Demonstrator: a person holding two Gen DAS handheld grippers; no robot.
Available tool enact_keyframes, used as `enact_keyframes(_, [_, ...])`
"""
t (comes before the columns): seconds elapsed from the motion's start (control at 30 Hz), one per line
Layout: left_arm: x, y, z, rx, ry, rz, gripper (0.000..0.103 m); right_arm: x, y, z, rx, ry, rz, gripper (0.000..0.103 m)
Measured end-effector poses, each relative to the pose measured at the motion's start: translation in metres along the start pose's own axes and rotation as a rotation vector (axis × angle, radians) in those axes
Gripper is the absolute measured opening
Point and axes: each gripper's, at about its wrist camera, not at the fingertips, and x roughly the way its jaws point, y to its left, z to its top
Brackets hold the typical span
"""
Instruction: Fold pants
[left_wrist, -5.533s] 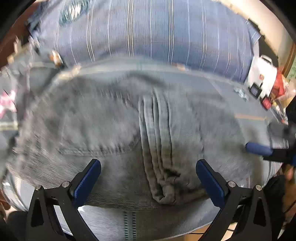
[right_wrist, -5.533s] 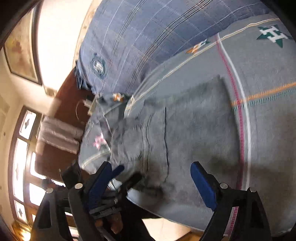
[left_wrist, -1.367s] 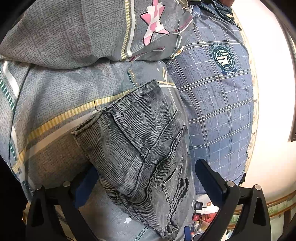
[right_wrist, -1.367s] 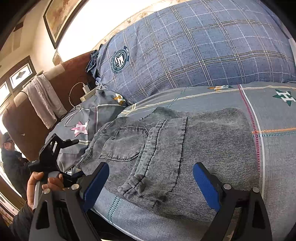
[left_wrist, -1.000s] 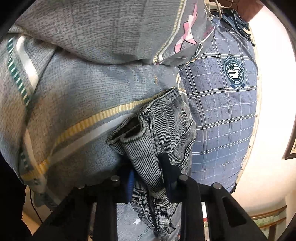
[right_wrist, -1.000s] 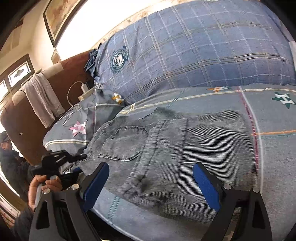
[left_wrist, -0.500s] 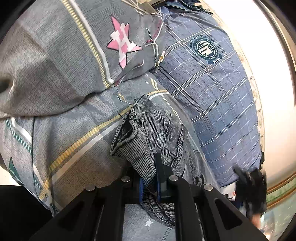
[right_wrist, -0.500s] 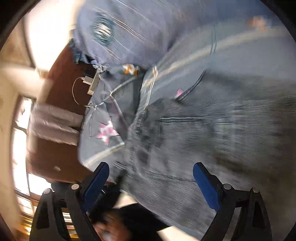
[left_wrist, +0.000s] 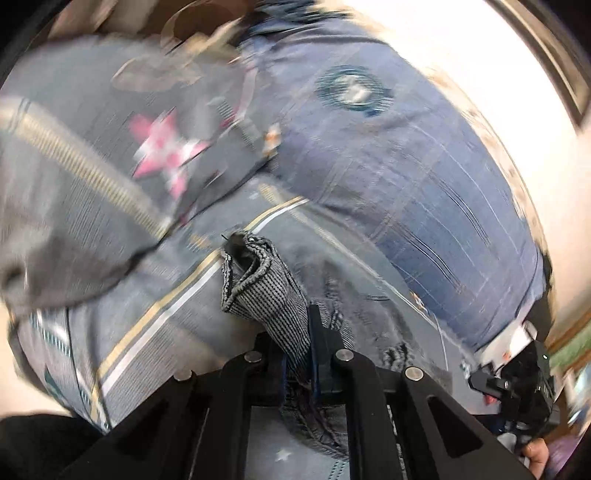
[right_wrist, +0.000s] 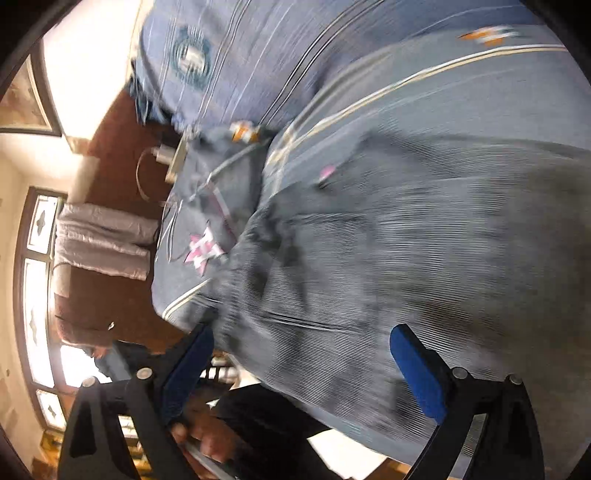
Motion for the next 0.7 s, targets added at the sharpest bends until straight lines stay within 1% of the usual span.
enact_keyframes(0.07, [-0.004,-0.028,0.001,0.084,-0.024,0.01,0.009,-0.032,-0.019,-0.005,0.021,-0.078,-0.016,0.098])
enact_keyframes(0.13, [-0.009,-0.068,-0.004,0.209,-0.053,0.019,0.008,-0.068,-0.043,-0.016,0.056,-0.165,-0.006,0.098])
enact_keyframes(0.2, [-0.014,-0.1,-0.013,0.307,-0.069,0.009,0.008,-0.095,-0.059,-0.02,0.075,-0.235,-0.013,0.098])
enact_keyframes(0.23, [-0.015,-0.114,-0.02,0.353,-0.076,0.003,0.008,-0.109,-0.068,-0.022,0.089,-0.272,-0.021,0.098])
enact_keyframes(0.3, [-0.014,-0.154,-0.045,0.503,-0.091,-0.004,0.008,-0.134,-0.086,-0.03,0.127,-0.341,-0.026,0.098])
enact_keyframes(0.33, [-0.011,-0.172,-0.062,0.574,-0.086,-0.013,0.007,-0.144,-0.094,-0.034,0.139,-0.365,-0.03,0.098])
enact_keyframes(0.37, [-0.008,-0.182,-0.072,0.613,-0.076,-0.022,0.007,-0.15,-0.101,-0.037,0.155,-0.389,-0.037,0.098])
enact_keyframes(0.43, [0.003,-0.209,-0.107,0.732,-0.043,-0.045,0.007,-0.165,-0.12,-0.046,0.186,-0.423,-0.043,0.098])
enact_keyframes(0.47, [0.008,-0.216,-0.117,0.765,-0.026,-0.052,0.007,-0.169,-0.127,-0.051,0.203,-0.436,-0.044,0.098])
enact_keyframes(0.53, [0.03,-0.231,-0.15,0.865,0.063,-0.062,0.007,-0.175,-0.142,-0.057,0.233,-0.451,-0.035,0.098])
enact_keyframes(0.57, [0.039,-0.235,-0.162,0.885,0.105,-0.07,0.007,-0.175,-0.147,-0.058,0.245,-0.456,-0.032,0.098])
enact_keyframes(0.6, [0.052,-0.237,-0.176,0.917,0.171,-0.076,0.007,-0.171,-0.149,-0.059,0.253,-0.46,-0.032,0.098])
enact_keyframes(0.63, [0.066,-0.238,-0.19,0.964,0.244,-0.058,0.008,-0.169,-0.152,-0.059,0.257,-0.459,-0.033,0.098])
enact_keyframes(0.67, [0.072,-0.236,-0.198,0.984,0.264,-0.035,0.008,-0.167,-0.154,-0.059,0.258,-0.453,-0.038,0.098])
enact_keyframes(0.7, [0.073,-0.235,-0.202,0.984,0.261,-0.03,0.011,-0.166,-0.155,-0.059,0.26,-0.448,-0.042,0.098])
